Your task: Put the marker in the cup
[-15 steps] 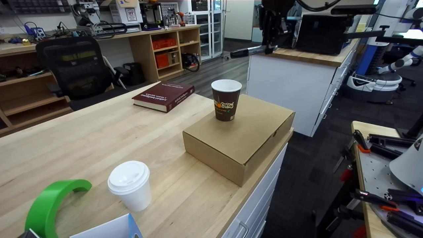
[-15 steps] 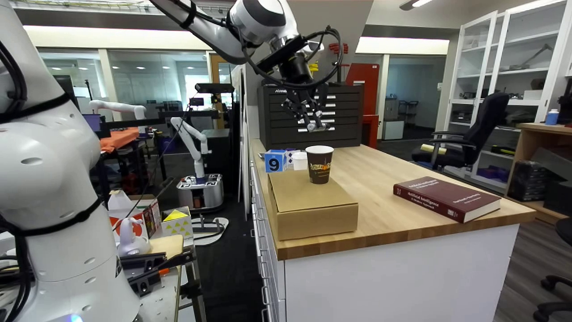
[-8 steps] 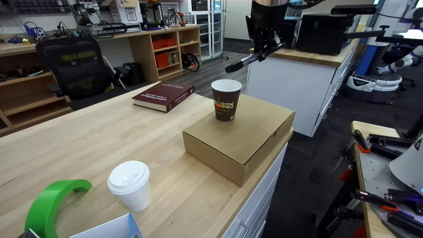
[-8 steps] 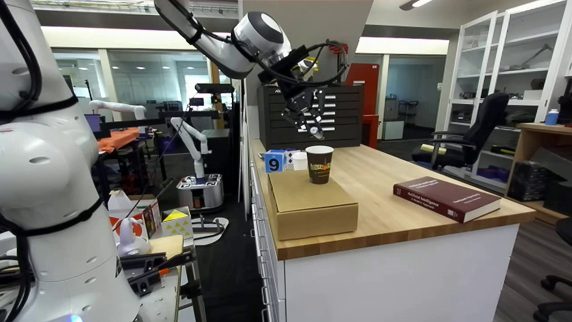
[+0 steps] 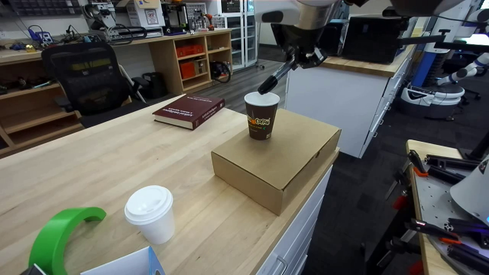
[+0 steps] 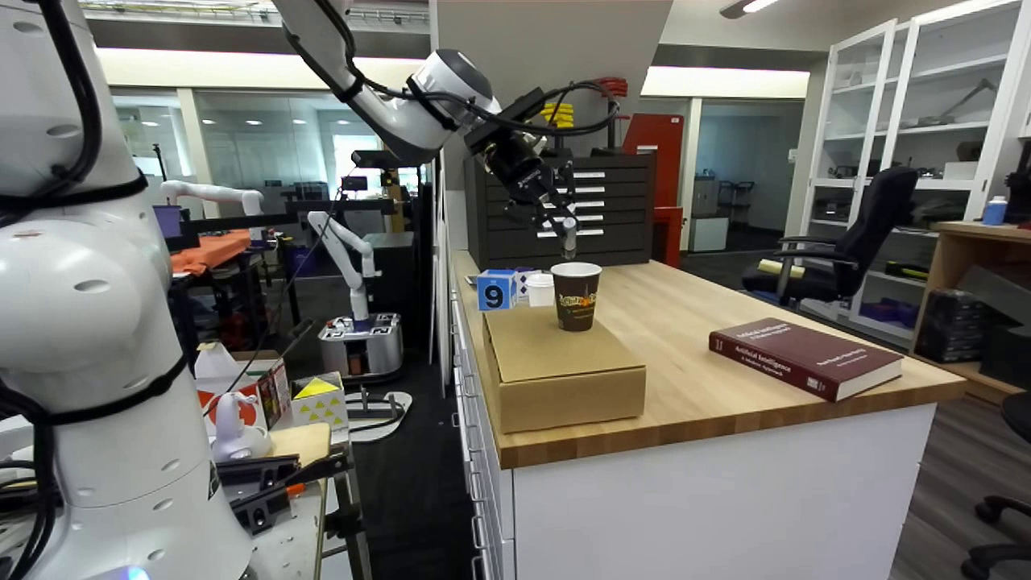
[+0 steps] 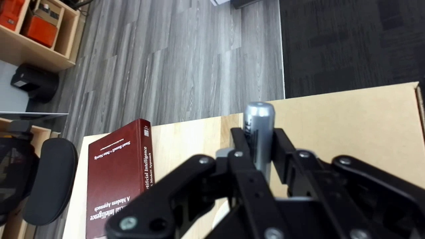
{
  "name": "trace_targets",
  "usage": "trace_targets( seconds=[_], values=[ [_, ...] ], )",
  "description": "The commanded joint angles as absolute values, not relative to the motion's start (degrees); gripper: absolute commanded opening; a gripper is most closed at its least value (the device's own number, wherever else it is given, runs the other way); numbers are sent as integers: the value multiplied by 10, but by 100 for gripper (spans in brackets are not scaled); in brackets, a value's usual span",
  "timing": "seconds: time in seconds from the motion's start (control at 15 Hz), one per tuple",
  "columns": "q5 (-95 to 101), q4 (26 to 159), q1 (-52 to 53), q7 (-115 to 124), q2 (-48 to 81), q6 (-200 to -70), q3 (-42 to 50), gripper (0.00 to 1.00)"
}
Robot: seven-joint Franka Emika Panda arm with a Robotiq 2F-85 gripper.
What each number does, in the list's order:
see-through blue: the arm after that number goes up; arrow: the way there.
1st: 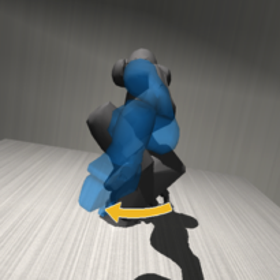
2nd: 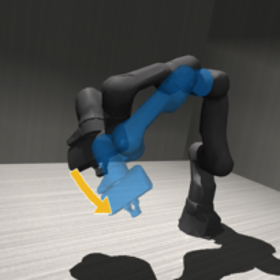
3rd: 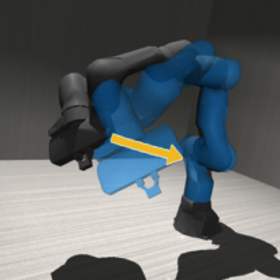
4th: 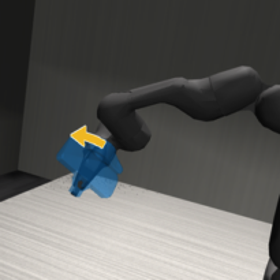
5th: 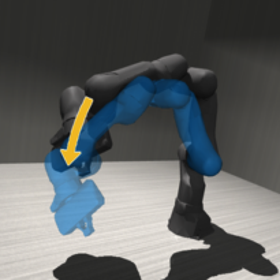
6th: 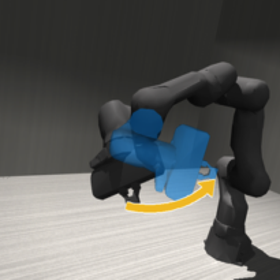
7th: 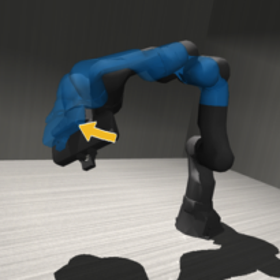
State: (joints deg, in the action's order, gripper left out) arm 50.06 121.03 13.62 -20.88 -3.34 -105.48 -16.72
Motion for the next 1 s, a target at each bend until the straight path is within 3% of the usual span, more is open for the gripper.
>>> trace_targets(
  seconds=[0.0,0.53,0.6,0.73,0.93],
  values=[
    [557,1208,152,-238,-14,-1026,-172,6],
    [626,1221,158,-275,20,-1036,-172,7],
    [629,1219,159,-273,23,-1034,-172,48],
    [624,1215,159,-277,24,-1038,-172,55],
    [590,1202,156,-288,10,-1046,-170,75]
  ],
)
